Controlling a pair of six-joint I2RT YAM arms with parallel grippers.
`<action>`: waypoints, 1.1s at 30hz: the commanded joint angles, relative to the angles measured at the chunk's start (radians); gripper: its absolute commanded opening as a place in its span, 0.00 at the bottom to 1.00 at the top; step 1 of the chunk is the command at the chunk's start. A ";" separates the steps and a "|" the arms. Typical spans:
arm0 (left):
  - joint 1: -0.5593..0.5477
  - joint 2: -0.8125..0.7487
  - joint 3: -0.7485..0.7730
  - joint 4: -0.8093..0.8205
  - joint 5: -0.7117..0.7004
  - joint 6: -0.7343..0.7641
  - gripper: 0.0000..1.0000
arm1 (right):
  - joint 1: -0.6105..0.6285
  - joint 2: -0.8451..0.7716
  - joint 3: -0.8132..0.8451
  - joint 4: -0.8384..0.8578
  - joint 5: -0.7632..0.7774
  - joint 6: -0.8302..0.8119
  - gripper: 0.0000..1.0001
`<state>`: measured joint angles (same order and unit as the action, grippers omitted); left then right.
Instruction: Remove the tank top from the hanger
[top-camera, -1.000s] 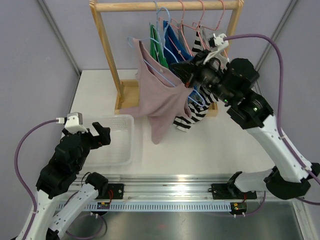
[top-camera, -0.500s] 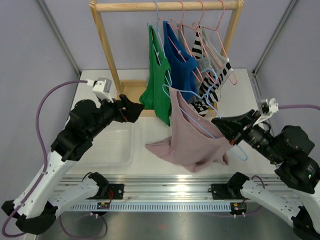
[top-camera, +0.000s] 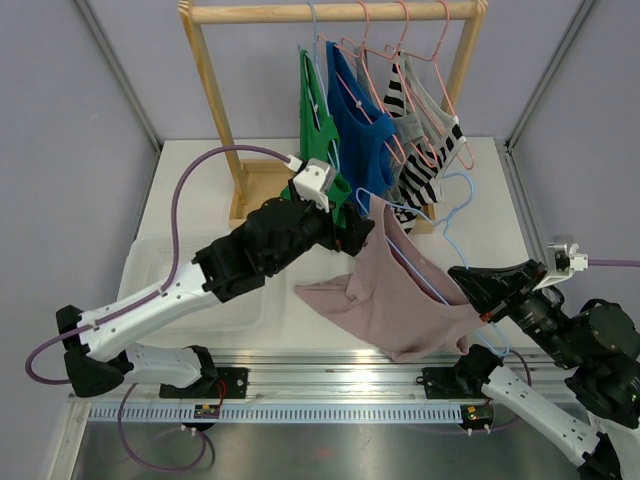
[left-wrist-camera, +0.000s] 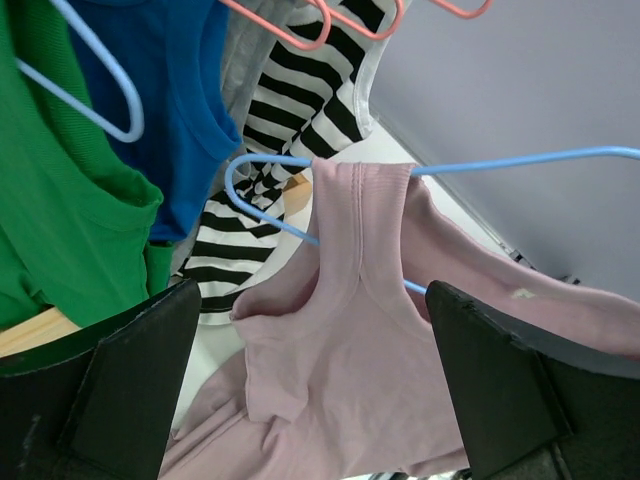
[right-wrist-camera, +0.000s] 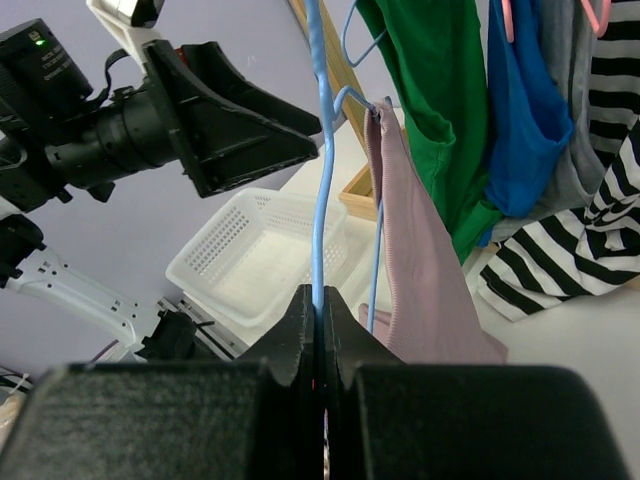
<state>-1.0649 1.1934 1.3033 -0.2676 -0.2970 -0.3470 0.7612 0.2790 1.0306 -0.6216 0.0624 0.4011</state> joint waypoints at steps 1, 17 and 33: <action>-0.013 0.040 0.027 0.161 -0.056 0.034 0.99 | 0.004 0.023 0.059 -0.012 -0.019 0.031 0.00; -0.017 0.127 0.027 0.200 -0.053 0.048 0.32 | 0.006 0.042 0.102 -0.032 -0.041 0.036 0.00; 0.111 -0.052 0.028 -0.160 -0.455 -0.183 0.00 | 0.006 0.010 0.095 -0.150 -0.248 -0.162 0.00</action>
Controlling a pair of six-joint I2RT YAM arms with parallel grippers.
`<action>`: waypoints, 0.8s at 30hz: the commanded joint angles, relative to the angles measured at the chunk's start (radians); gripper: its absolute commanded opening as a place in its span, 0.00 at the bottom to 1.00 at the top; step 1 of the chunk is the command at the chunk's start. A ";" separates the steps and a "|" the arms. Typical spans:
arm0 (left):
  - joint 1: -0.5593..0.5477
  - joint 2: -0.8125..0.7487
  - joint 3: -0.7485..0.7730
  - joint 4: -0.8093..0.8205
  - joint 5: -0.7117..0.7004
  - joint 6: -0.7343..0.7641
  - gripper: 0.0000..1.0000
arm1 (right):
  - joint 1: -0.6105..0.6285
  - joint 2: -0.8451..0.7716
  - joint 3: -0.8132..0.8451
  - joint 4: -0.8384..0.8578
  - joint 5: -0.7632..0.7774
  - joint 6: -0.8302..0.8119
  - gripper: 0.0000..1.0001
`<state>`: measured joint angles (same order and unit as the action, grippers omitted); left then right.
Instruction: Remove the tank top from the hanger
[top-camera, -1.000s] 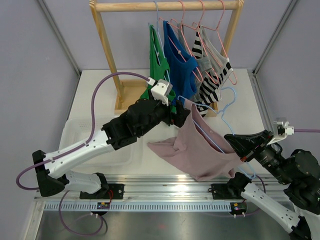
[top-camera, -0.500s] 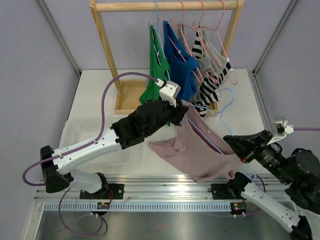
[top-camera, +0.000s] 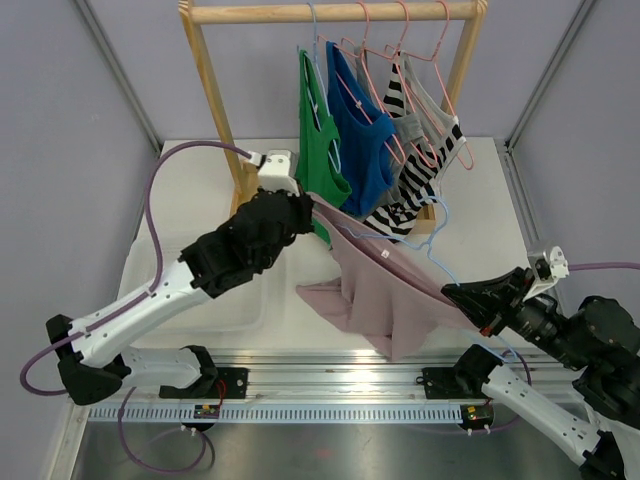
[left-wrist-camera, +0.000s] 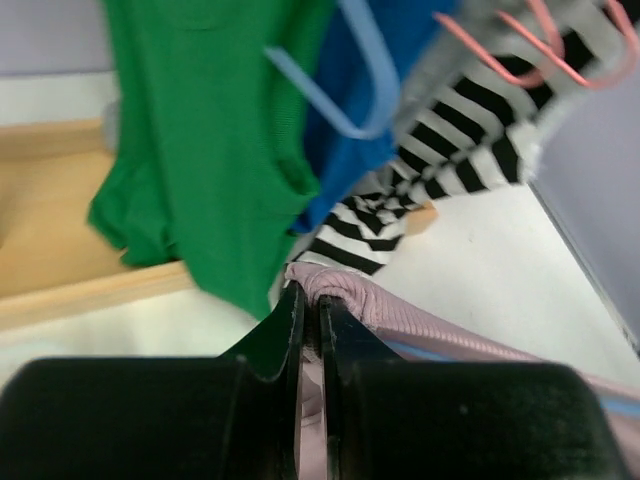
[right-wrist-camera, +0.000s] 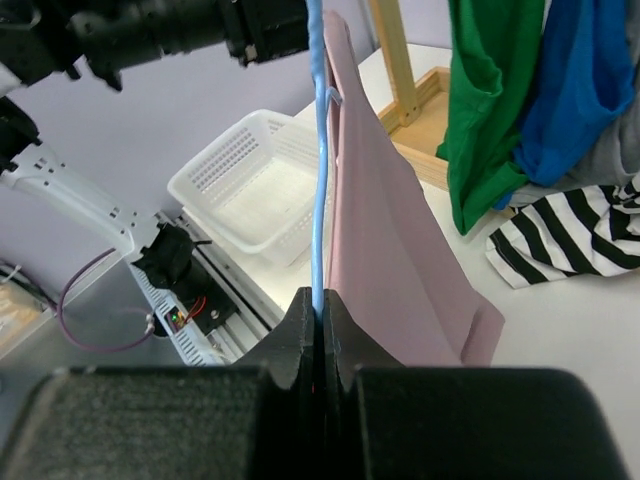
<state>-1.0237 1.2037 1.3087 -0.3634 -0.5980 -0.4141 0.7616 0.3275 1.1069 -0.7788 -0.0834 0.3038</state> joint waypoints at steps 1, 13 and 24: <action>0.106 -0.070 0.020 -0.097 -0.149 -0.130 0.00 | 0.005 -0.050 0.019 0.009 -0.104 -0.071 0.00; 0.175 -0.197 -0.199 0.075 0.346 -0.123 0.00 | 0.005 -0.162 -0.241 0.435 -0.125 -0.081 0.00; 0.065 -0.362 -0.524 0.230 0.860 -0.038 0.00 | 0.005 0.168 -0.599 1.586 -0.142 0.023 0.00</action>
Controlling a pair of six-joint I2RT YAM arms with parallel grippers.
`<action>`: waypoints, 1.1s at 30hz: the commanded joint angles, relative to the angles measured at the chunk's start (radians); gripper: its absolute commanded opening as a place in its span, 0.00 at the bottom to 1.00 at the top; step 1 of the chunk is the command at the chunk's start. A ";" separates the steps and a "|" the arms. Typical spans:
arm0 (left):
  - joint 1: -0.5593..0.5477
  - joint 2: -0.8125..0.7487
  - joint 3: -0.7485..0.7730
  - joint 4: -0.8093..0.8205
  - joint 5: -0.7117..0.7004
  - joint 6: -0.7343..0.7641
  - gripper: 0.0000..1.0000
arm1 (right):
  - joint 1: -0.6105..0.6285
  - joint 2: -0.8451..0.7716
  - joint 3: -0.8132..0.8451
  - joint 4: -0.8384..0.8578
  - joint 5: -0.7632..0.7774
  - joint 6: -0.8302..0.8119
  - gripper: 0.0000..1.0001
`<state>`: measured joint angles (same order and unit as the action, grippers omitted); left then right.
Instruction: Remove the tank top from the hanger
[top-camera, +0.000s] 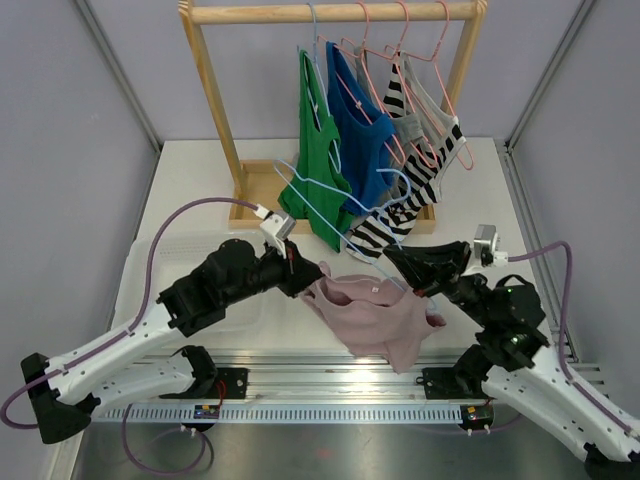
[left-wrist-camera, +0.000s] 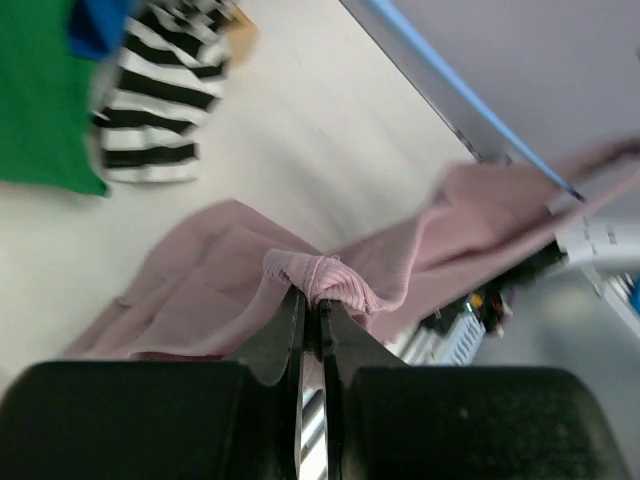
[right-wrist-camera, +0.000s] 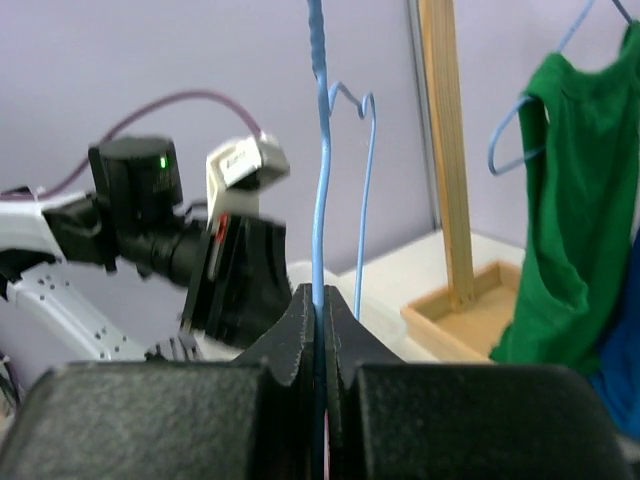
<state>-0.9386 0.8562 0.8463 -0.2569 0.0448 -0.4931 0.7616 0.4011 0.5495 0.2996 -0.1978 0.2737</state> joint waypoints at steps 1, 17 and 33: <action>-0.023 -0.025 -0.082 0.125 0.201 0.036 0.00 | 0.005 0.132 -0.058 0.633 -0.032 0.055 0.00; -0.037 0.082 -0.211 0.050 -0.138 -0.033 0.00 | 0.005 0.507 -0.021 1.135 -0.055 0.038 0.00; -0.135 0.104 -0.233 0.077 -0.135 -0.013 0.00 | 0.022 0.748 0.148 1.261 -0.014 -0.018 0.00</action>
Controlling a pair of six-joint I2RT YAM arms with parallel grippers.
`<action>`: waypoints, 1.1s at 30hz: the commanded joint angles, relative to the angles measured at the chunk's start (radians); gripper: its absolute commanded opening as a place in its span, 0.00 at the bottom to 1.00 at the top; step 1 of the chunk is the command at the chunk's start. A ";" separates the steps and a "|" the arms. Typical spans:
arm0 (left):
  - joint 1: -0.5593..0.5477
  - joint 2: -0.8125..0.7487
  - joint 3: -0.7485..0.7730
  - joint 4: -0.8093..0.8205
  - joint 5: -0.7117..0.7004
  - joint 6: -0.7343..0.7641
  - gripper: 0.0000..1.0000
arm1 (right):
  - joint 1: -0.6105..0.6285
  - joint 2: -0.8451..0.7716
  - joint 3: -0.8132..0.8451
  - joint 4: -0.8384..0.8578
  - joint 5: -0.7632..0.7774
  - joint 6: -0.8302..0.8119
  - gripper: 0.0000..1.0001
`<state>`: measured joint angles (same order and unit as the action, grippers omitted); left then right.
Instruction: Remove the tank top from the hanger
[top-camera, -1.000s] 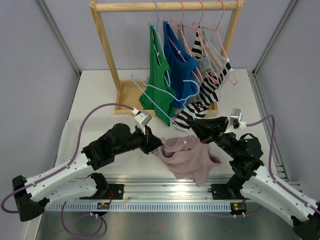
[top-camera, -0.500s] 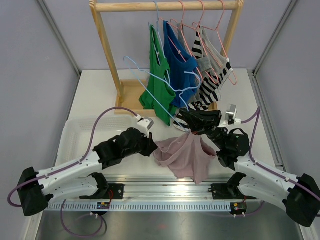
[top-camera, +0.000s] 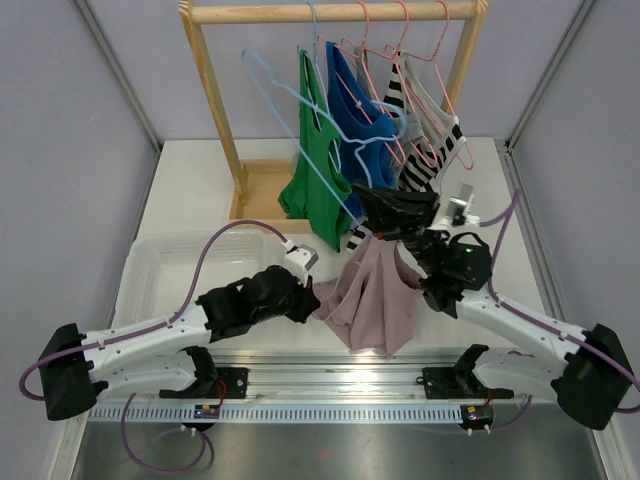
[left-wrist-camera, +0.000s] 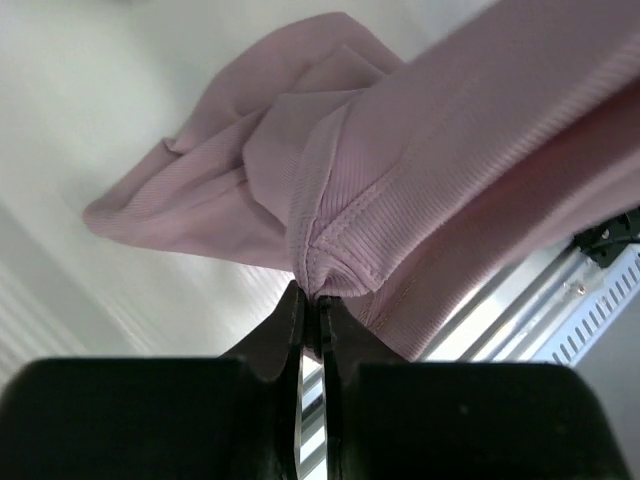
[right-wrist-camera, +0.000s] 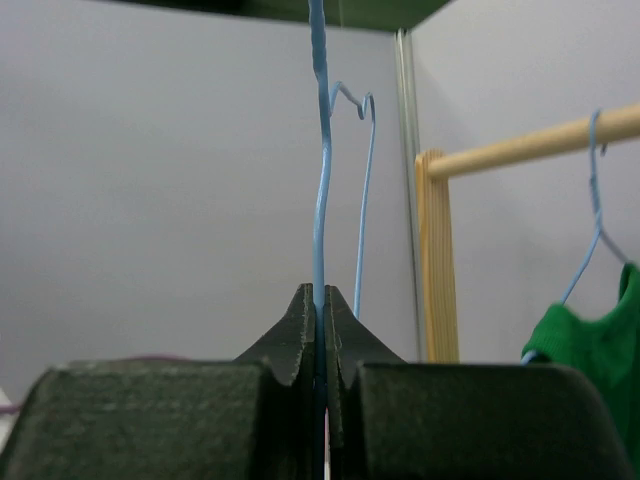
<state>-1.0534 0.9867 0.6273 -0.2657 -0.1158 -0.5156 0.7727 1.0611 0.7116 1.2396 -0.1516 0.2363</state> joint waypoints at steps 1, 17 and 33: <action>-0.023 -0.031 -0.011 0.085 0.007 -0.003 0.00 | 0.013 0.111 -0.003 0.316 -0.068 0.026 0.00; -0.060 0.007 0.080 -0.082 -0.202 -0.051 0.74 | 0.103 0.059 0.358 -0.634 0.171 0.028 0.00; -0.080 -0.342 0.282 -0.550 -0.436 -0.104 0.99 | 0.200 0.407 0.967 -1.282 0.652 -0.120 0.00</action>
<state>-1.1282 0.6731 0.8429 -0.7052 -0.4595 -0.5884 0.9600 1.4189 1.5482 0.0937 0.3786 0.1677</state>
